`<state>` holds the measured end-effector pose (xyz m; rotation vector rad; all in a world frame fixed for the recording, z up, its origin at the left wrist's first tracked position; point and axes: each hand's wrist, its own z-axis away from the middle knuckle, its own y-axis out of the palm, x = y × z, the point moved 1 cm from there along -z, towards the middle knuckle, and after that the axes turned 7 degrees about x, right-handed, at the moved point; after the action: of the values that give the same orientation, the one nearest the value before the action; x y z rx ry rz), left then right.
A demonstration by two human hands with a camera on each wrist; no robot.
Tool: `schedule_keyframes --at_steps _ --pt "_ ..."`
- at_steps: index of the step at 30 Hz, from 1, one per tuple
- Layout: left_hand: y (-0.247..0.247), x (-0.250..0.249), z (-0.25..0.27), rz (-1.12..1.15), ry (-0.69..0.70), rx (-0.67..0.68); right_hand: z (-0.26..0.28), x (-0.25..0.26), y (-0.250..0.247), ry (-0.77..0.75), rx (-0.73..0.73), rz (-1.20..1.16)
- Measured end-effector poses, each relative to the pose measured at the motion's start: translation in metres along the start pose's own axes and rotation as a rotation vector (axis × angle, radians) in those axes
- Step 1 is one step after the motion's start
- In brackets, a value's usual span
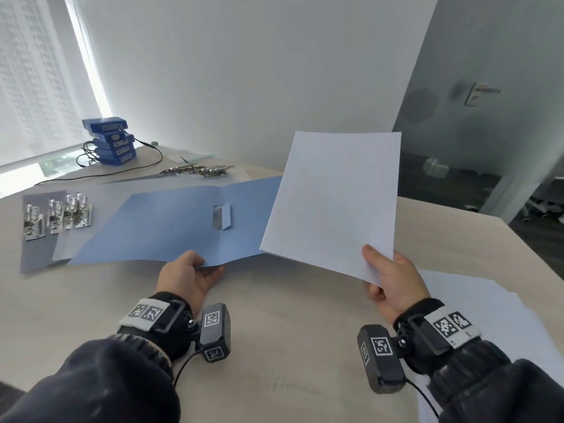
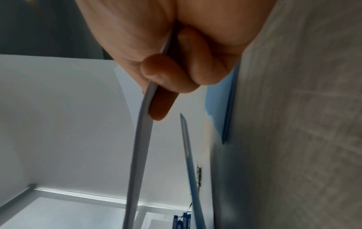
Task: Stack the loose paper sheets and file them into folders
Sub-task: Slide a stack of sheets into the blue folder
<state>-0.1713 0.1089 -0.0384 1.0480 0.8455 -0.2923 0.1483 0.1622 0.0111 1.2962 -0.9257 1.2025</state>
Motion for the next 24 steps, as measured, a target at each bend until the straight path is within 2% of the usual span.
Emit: schedule_keyframes --at_steps 4,8,11,16,24 --pt "0.012 0.019 0.03 -0.059 -0.057 0.123 0.017 0.026 -0.011 -0.034 -0.017 0.045" --pt "0.029 0.045 0.052 -0.14 -0.12 0.24 0.026 0.02 -0.04 0.07 -0.12 0.273" --pt "0.039 0.059 0.064 -0.232 -0.148 0.309 0.034 0.005 -0.06 0.156 -0.156 0.348" --pt "0.039 0.068 0.066 -0.415 -0.157 0.321 0.051 -0.014 -0.067 0.249 -0.144 0.336" --pt "0.04 0.068 0.069 -0.52 -0.14 0.338 0.052 -0.033 -0.055 0.252 -0.107 0.281"
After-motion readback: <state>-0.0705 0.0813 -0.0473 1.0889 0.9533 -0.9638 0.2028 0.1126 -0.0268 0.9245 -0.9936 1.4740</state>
